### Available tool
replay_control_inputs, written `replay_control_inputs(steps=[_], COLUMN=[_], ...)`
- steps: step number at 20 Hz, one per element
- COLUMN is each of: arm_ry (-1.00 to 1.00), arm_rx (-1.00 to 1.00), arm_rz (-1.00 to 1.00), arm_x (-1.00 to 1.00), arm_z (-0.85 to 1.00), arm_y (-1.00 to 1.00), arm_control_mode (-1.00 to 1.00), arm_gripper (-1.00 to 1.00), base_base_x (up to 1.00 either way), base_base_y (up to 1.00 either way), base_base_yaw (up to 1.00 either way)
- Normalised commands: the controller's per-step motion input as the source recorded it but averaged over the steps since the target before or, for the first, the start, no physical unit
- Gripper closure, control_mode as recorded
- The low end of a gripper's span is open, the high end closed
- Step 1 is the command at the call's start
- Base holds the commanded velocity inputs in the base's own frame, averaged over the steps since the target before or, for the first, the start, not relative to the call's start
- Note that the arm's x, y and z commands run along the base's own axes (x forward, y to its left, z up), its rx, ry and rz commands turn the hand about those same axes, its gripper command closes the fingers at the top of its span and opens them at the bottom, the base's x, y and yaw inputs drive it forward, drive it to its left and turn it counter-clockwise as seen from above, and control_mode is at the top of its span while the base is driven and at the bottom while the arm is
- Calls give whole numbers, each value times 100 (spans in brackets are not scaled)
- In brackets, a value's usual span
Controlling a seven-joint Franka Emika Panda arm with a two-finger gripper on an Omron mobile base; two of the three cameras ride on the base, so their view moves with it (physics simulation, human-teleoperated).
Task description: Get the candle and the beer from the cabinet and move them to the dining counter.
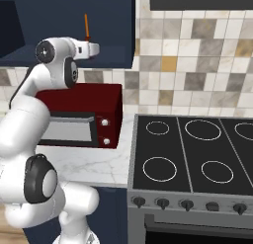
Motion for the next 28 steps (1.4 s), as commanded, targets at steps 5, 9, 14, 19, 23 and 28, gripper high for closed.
replay_control_inputs(steps=[5,9,14,19,23,28], arm_ry=[0,2,2,3,2,1], arm_rx=[0,0,0,0,0,0], arm_rz=[0,0,0,0,0,0], arm_x=[44,39,36,35,33,26], arm_z=[-1,-4,-8,-6,-2,-3], arm_y=[7,8,9,8,2,0], arm_control_mode=[-100,-100,-100,-100,-100,-100], arm_gripper=[-100,-100,-100,-100,-100,-100], base_base_x=[0,0,0,0,0,0], base_base_y=[0,0,0,0,0,0], base_base_yaw=[0,0,0,0,0,0])
